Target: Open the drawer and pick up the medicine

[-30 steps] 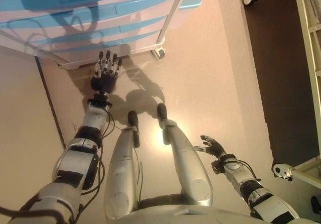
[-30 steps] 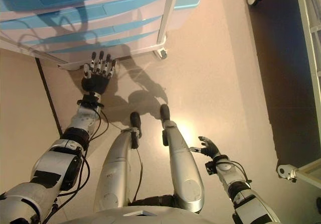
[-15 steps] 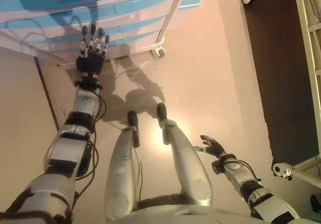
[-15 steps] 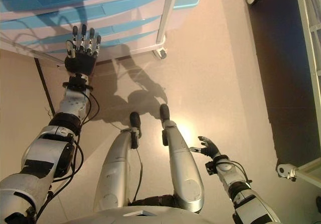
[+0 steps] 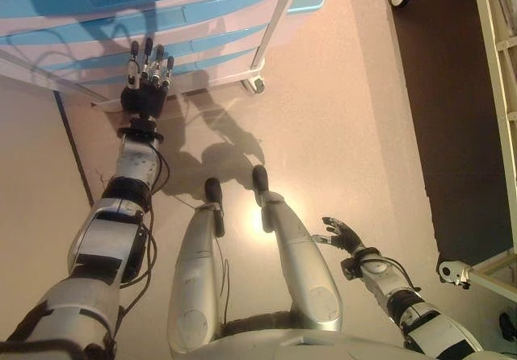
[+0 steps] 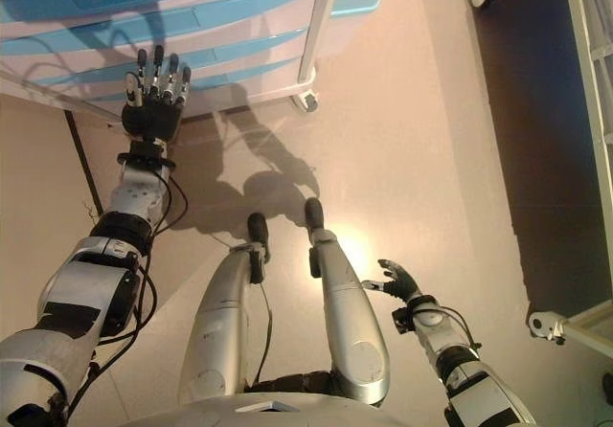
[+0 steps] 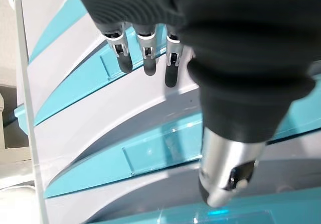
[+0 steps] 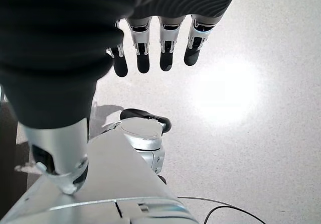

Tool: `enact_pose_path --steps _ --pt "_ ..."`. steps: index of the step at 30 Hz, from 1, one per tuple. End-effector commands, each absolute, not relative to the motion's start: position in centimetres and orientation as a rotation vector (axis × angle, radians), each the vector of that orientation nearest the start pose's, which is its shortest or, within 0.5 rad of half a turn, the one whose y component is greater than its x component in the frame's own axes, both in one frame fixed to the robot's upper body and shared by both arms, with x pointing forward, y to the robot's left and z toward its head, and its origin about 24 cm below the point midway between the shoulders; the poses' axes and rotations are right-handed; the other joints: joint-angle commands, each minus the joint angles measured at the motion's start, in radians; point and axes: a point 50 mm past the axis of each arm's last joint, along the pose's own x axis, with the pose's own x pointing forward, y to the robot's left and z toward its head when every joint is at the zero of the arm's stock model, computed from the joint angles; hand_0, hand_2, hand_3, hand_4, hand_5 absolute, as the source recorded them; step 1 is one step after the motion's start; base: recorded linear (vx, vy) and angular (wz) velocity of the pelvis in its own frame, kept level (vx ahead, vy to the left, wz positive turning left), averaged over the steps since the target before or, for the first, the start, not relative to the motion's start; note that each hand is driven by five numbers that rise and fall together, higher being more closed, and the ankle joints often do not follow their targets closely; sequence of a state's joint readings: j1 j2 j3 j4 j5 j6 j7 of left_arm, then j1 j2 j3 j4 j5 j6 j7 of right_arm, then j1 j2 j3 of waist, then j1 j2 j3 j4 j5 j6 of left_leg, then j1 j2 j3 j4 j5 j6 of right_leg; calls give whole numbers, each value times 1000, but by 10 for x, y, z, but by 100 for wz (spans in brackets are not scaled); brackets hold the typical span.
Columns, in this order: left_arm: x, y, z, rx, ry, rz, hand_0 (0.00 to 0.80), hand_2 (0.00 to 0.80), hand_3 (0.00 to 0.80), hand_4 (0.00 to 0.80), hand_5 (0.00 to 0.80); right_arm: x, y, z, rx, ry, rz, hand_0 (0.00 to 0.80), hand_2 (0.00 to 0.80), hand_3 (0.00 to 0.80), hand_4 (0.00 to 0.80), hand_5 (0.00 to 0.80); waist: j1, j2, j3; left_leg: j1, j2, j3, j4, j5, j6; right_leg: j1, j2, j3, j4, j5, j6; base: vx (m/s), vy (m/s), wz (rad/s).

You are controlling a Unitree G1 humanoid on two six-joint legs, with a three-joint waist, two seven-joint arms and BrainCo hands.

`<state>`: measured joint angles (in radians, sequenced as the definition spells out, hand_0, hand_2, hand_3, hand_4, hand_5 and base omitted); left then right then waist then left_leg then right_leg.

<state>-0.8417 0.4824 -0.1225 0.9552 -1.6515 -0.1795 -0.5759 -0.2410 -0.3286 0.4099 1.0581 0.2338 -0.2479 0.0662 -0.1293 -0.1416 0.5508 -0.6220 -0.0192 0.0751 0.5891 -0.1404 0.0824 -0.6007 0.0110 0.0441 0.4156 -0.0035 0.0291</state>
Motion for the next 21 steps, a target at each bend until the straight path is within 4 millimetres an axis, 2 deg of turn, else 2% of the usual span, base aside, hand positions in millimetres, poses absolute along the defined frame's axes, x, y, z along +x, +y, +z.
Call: enact_pose_path --steps 1,11,21 --pt "382 244 239 -964 -759 -474 0 0 0 0 0 198 -206 -110 -298 679 228 0 0 0 0 0 10 14 -31 78 -42 43 -147 -3 8 23 77 -21 19 -28 -37 0 0 0" --pt "369 221 276 -899 -924 -779 0 0 0 0 0 195 -211 -112 -319 690 228 0 0 0 0 0 9 30 -31 109 -47 43 -173 3 7 44 77 -13 11 -32 -39 0 0 0" --pt "359 213 304 -880 -1020 -862 0 0 0 0 0 196 -212 -110 -319 684 226 0 0 0 0 0 16 37 -31 133 -49 40 -185 8 5 75 64 -20 2 -41 -44 0 1 1"
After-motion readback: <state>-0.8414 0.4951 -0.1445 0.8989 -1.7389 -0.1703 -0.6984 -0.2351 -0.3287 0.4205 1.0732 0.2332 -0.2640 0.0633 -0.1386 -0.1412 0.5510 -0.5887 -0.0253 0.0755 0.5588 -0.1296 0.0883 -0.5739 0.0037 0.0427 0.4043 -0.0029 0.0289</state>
